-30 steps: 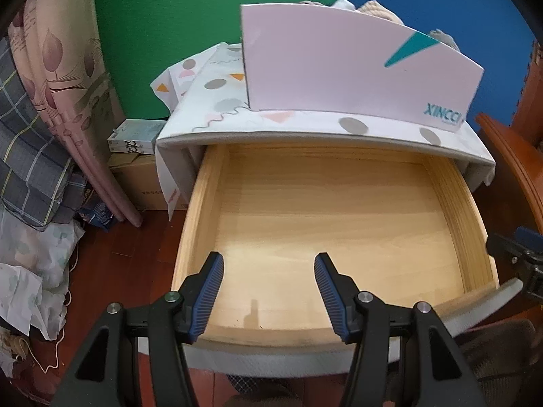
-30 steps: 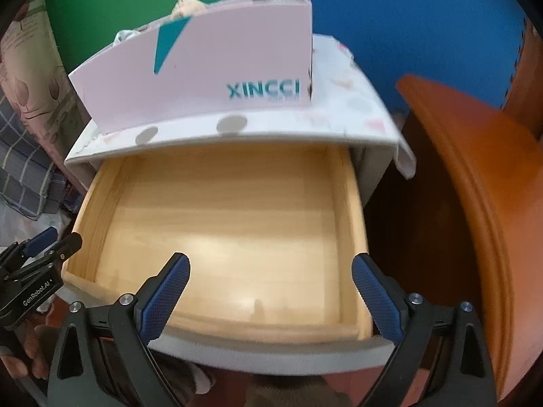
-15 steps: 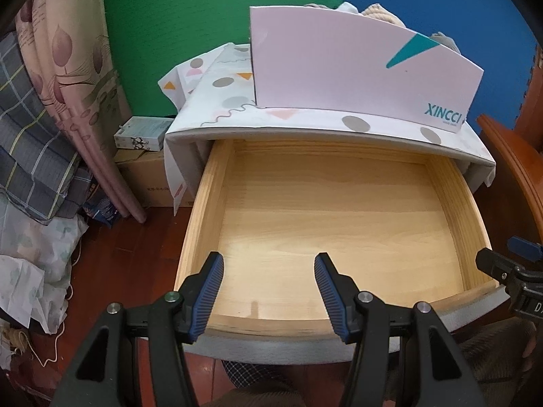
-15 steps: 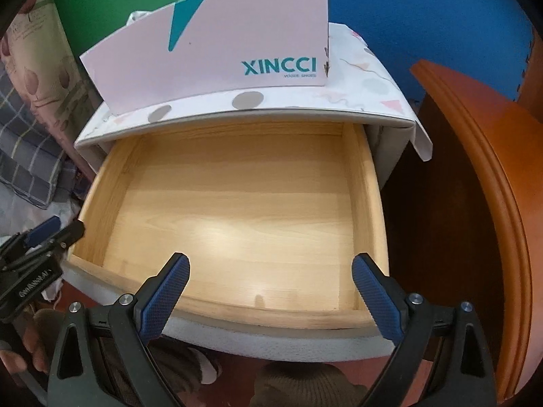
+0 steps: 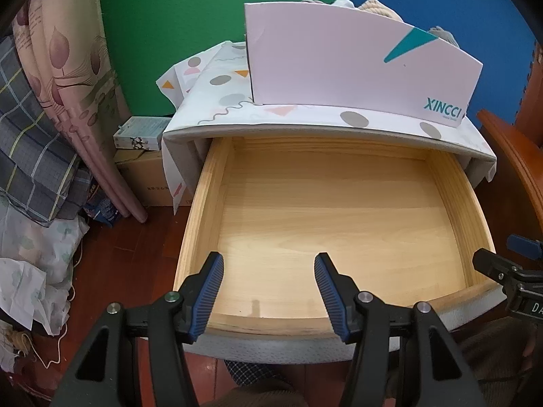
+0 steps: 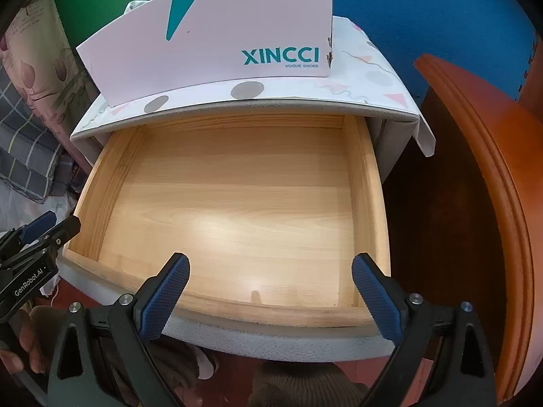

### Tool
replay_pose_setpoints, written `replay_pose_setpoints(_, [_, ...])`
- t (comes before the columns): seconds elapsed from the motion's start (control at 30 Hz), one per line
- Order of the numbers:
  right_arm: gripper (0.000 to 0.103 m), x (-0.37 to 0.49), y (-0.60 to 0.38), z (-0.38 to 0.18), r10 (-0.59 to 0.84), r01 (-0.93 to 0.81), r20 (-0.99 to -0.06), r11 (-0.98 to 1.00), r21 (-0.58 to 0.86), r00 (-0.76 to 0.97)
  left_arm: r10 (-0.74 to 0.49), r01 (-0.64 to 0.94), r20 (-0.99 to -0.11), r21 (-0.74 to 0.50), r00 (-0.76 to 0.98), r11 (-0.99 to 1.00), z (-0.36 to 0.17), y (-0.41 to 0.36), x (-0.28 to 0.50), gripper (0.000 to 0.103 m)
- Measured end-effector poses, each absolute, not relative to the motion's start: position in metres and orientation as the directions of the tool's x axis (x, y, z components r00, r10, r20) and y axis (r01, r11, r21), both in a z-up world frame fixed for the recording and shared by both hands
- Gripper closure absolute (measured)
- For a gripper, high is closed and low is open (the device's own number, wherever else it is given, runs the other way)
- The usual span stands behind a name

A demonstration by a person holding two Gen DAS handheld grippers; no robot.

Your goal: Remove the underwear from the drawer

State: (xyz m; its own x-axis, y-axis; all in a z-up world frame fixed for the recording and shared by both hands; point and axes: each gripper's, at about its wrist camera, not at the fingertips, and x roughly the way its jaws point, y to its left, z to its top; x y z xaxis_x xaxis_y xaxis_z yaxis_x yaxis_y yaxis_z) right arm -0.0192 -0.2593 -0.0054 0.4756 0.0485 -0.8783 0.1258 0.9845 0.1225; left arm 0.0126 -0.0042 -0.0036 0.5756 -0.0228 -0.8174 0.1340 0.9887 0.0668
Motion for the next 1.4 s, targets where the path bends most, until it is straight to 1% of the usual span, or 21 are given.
replay_pose_setpoints(1.4, [0.008, -0.0134, -0.2528, -0.0123, 0.028, 0.120, -0.901, 0.989, 0.089, 0.433, -0.015, 0.161, -0.826, 0.092, 0.563, 0.983, -0.0082, -0.0079, 0.0117, 0.046])
